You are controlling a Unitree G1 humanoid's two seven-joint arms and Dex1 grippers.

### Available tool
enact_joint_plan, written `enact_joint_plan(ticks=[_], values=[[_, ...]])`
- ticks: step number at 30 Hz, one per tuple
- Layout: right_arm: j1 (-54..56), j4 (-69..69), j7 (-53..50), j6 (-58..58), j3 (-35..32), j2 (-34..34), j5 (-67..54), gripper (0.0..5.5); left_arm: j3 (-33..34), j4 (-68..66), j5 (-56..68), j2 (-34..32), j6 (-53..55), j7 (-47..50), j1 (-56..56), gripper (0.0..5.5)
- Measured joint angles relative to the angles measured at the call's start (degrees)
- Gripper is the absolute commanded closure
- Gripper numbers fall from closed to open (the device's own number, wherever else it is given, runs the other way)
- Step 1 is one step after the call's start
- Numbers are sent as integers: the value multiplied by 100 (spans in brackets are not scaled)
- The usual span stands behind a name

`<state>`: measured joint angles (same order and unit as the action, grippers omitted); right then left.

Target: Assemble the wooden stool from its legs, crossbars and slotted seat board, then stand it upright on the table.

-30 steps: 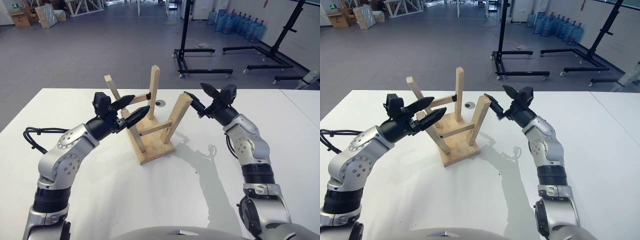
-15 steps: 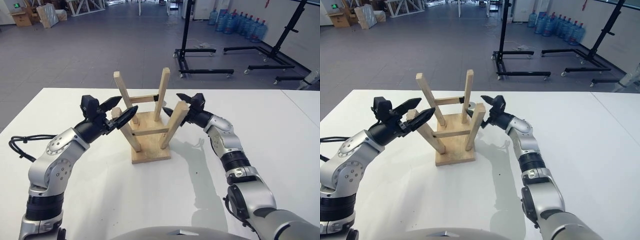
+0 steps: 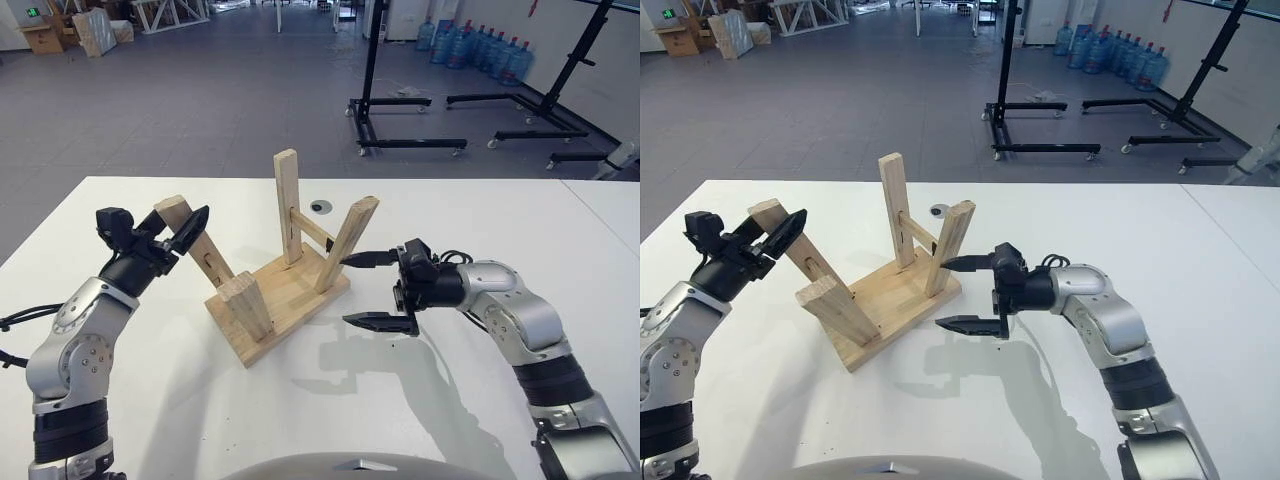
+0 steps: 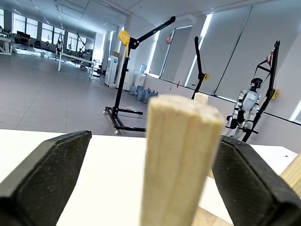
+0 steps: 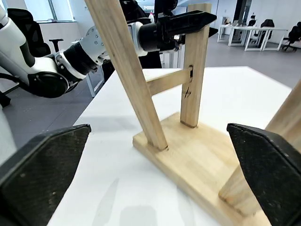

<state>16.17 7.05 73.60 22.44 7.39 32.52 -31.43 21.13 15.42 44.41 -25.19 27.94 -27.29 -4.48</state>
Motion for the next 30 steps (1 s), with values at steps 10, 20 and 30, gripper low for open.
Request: enact_joint_plan(ticks=[10,20,30], values=[[1343,-3692,38,-1677,354,-794,1245,15,-351,78,-24,56,0,-104,-277,117],[1486,-4324,936,-2067,385,-1403,1331,103,-288,374,253,-293,52,-1073,-6,117],[471,-2913,1361,-1665,511,-1090,1155,288,338,-580,437,-691,84,-1871,730,117]])
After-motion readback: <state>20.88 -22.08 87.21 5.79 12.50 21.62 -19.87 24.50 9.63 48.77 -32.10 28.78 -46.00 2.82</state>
